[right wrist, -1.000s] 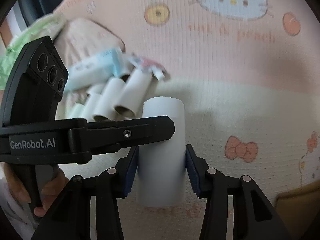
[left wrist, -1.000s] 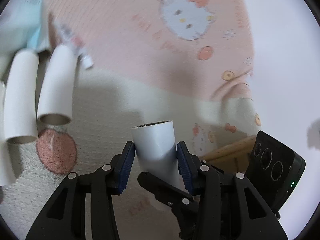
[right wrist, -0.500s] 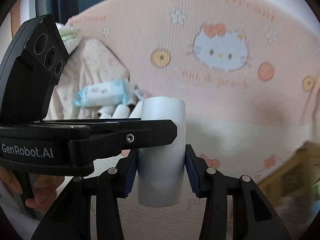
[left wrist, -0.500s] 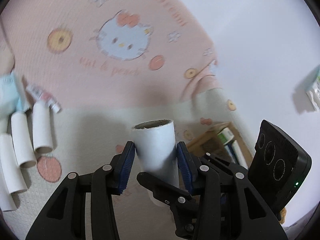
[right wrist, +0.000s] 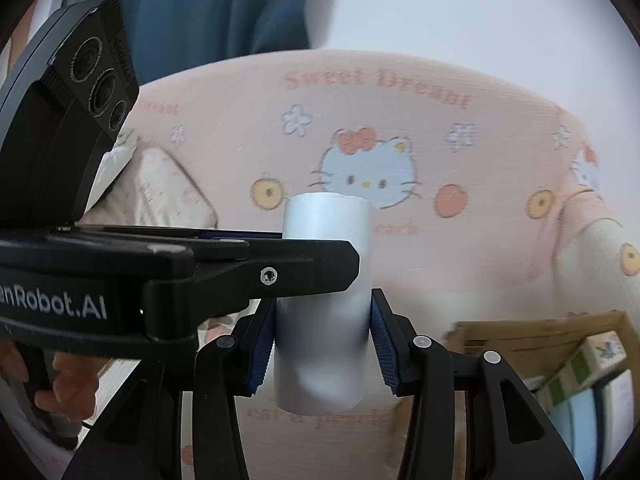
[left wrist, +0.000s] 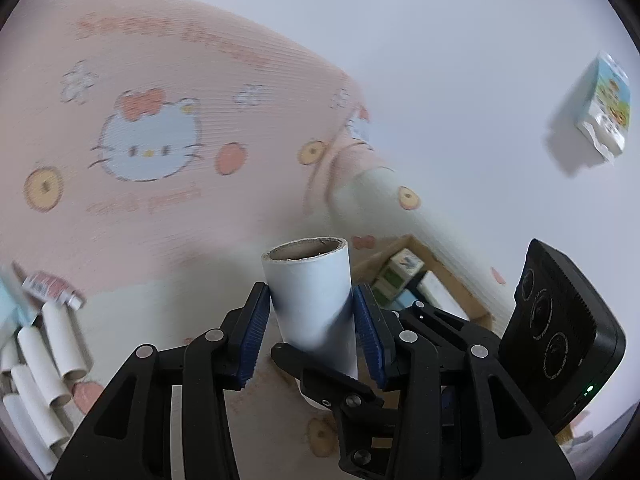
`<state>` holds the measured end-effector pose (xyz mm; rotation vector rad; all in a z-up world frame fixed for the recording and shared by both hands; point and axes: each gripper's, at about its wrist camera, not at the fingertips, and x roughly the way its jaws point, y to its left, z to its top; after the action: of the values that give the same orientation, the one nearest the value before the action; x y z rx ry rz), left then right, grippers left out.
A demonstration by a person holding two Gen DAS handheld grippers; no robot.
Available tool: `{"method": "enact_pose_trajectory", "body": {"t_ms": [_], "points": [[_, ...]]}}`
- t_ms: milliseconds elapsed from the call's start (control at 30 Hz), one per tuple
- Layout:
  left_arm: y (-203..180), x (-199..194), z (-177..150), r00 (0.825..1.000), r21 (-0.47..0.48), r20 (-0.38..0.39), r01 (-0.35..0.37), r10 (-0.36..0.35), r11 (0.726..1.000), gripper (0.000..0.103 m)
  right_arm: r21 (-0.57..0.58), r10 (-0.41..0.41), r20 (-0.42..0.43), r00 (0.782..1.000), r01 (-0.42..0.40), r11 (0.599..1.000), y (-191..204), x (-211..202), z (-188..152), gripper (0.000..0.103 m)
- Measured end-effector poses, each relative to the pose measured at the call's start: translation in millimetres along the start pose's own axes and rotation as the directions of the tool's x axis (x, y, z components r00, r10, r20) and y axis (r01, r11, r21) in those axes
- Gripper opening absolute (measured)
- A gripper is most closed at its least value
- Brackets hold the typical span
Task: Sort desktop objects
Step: 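Carry the upright tube with the left gripper over the cardboard box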
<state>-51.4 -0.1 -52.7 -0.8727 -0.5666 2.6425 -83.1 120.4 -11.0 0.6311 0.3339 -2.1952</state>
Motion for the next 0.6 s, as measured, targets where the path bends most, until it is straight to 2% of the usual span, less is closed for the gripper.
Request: {"method": "enact_pose_trajectory", "body": {"t_ms": [167, 300, 400, 500, 567, 600], "points": [[-36.0, 13.6, 27.8, 0.998, 0.057, -0.031, 0.057, -0.055, 0.997, 0.047, 0.019, -0.076, 0.053, 0.996, 0.075, 0.997, -24.5, -27.9, 9.6, 0.043], [-73.3, 32.2, 44.3, 0.995, 0.108, -0.064, 0.083, -0.076, 0.991, 0.046, 0.066, -0.129, 0.034, 0.991, 0.126, 0.99, -50.7, -42.5, 17.7, 0.043], [-96.7, 45.0, 50.8, 0.984, 0.11, -0.111, 0.154, -0.142, 0.982, 0.046, 0.103, -0.136, 0.029, 0.99, 0.132, 0.986, -73.9, -53.9, 18.0, 0.043], [-108.4, 55.7, 53.7, 0.975, 0.103, -0.14, 0.19, -0.175, 0.976, 0.046, 0.025, -0.187, 0.032, 0.982, 0.186, 0.982, -81.9, -64.5, 14.9, 0.044], [-113.2, 63.1, 55.8, 0.968, 0.083, -0.158, 0.208, -0.194, 0.974, 0.046, -0.063, -0.262, 0.06, 0.963, 0.266, 0.962, -80.5, -71.6, 8.1, 0.045], [-115.9, 66.9, 56.1, 0.965, 0.072, -0.172, 0.212, -0.197, 0.975, 0.046, -0.077, -0.275, 0.058, 0.96, 0.278, 0.957, -80.7, -71.8, 5.5, 0.046]]}}
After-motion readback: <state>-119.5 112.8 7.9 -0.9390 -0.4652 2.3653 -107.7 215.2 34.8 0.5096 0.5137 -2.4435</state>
